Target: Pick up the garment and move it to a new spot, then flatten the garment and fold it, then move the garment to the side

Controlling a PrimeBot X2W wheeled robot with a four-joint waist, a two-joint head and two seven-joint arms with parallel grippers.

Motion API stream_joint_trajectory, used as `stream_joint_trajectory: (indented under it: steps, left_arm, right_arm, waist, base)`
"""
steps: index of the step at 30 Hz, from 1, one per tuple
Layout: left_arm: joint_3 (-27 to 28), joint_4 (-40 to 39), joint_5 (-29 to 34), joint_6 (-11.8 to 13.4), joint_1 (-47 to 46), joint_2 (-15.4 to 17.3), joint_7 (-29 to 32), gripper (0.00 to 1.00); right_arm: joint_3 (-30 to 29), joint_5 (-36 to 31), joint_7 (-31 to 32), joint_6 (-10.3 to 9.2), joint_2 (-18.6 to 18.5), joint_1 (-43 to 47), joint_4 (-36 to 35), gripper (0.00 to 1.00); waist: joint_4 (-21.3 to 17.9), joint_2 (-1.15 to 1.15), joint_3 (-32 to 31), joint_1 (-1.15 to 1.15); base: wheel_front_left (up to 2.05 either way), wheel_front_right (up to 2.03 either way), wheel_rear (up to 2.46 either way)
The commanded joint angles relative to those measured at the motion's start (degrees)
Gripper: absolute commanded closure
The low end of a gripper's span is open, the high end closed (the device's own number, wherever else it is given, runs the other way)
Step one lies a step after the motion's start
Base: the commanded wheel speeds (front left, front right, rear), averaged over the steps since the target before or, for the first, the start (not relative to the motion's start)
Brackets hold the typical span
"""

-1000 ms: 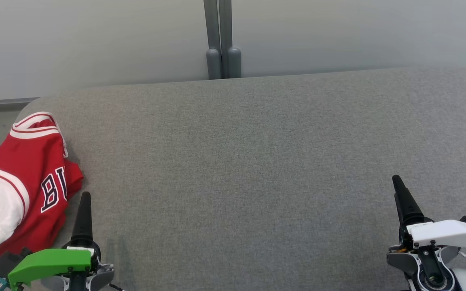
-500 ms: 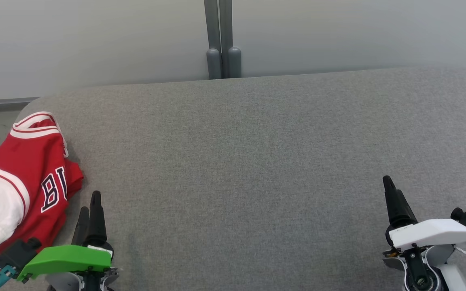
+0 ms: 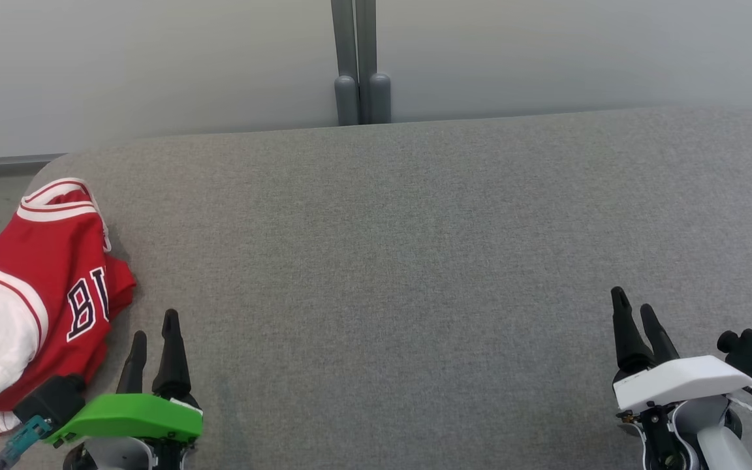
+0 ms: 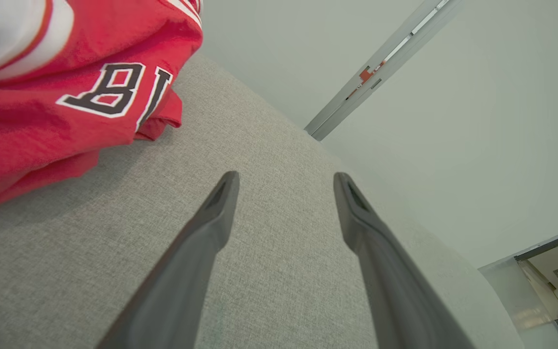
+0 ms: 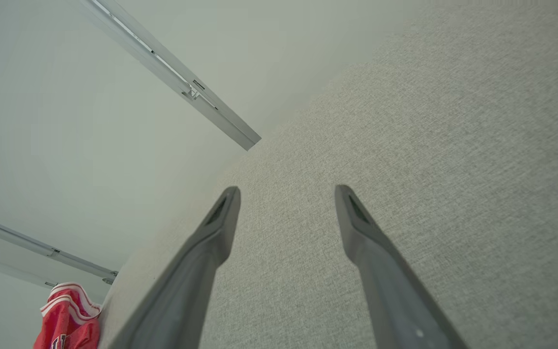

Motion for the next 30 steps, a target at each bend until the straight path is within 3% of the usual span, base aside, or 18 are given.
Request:
stream_joint_trajectory:
  steps: [1,10,30]
  left_arm:
    - [-0.3,-0.4,2.5,0.4,-0.9,0.4,-0.6,0.00]
    - [-1.5,-1.6,10.2,1.8,-0.5,0.5,-2.1,0.00]
    - [-3.7,-1.6,23.5,2.4,0.2,0.6,-5.0,0.00]
  right_arm:
    - [0.1,-2.2,-0.7,0.03,-0.2,0.1,-0.3,0.00]
    - [-0.5,-9.9,-2.2,0.03,0.0,0.3,-0.3,0.00]
    - [0.3,-24.1,-5.1,0.04,0.3,0.6,-0.1,0.00]
  waist:
    - [0.0,0.00,0.0,0.00]
    - [0.1,0.00,0.1,0.00]
    - [0.3,0.00,0.4,0.00]
  base:
    - [0.00,0.00,0.00]
    - [0.00,0.00,0.00]
    - [0.00,0.00,0.00]
